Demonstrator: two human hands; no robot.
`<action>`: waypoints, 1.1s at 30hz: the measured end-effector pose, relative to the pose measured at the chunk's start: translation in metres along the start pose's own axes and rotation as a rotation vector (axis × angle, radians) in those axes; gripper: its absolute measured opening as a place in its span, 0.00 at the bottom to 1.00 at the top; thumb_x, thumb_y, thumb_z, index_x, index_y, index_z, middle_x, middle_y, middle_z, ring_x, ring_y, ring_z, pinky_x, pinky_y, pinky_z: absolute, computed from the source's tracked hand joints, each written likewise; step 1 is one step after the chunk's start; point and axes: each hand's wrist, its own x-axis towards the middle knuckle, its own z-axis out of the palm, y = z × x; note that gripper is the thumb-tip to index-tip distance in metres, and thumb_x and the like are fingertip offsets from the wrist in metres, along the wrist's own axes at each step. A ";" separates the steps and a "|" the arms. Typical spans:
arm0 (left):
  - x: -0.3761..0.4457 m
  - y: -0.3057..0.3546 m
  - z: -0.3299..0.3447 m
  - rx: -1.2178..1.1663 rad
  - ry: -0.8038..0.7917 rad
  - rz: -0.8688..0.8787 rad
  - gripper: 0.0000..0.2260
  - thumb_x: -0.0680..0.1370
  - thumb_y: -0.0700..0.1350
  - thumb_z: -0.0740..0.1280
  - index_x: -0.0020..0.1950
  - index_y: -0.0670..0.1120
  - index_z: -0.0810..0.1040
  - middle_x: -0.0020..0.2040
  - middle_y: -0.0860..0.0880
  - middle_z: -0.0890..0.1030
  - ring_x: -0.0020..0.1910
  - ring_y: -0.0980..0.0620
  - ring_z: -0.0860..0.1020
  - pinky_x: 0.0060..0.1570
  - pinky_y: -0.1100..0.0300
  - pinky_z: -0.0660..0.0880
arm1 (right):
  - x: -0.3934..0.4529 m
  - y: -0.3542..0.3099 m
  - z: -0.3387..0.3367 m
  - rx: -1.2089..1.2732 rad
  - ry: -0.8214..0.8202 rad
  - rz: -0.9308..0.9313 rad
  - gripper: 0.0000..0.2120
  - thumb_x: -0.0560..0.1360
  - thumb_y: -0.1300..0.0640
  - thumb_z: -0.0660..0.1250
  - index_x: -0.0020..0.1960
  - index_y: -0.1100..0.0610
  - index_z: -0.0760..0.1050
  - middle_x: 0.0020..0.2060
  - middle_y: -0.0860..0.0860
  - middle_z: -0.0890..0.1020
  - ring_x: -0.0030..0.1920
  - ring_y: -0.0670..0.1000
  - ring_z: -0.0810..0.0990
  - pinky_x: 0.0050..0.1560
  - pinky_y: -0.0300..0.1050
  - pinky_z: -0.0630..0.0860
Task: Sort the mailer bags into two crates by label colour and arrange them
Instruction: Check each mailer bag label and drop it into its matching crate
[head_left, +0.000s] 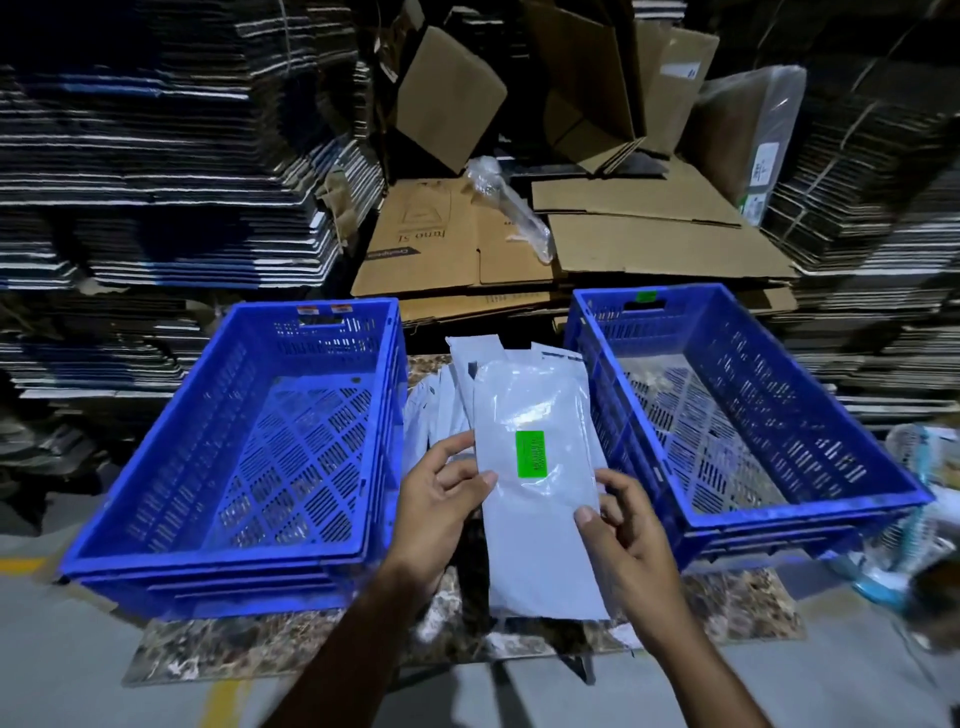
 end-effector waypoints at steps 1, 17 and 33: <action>-0.003 0.002 0.001 0.001 0.006 0.019 0.17 0.76 0.31 0.69 0.63 0.43 0.76 0.48 0.39 0.85 0.48 0.44 0.84 0.48 0.54 0.81 | -0.001 -0.005 0.002 -0.002 0.006 -0.011 0.14 0.78 0.62 0.66 0.63 0.54 0.71 0.51 0.51 0.85 0.51 0.52 0.85 0.50 0.49 0.82; -0.020 0.024 -0.003 0.104 -0.041 0.176 0.25 0.76 0.33 0.70 0.68 0.54 0.73 0.50 0.54 0.85 0.46 0.54 0.83 0.46 0.60 0.79 | 0.002 -0.038 0.014 -0.453 -0.044 -0.198 0.24 0.76 0.60 0.73 0.69 0.46 0.74 0.63 0.33 0.76 0.67 0.37 0.73 0.69 0.43 0.72; 0.062 0.005 0.007 0.407 -0.338 0.231 0.26 0.75 0.39 0.74 0.66 0.64 0.73 0.61 0.46 0.78 0.58 0.58 0.80 0.43 0.63 0.79 | 0.048 -0.053 -0.050 -0.678 0.103 -0.085 0.38 0.71 0.55 0.78 0.77 0.46 0.65 0.73 0.37 0.68 0.72 0.39 0.66 0.73 0.47 0.67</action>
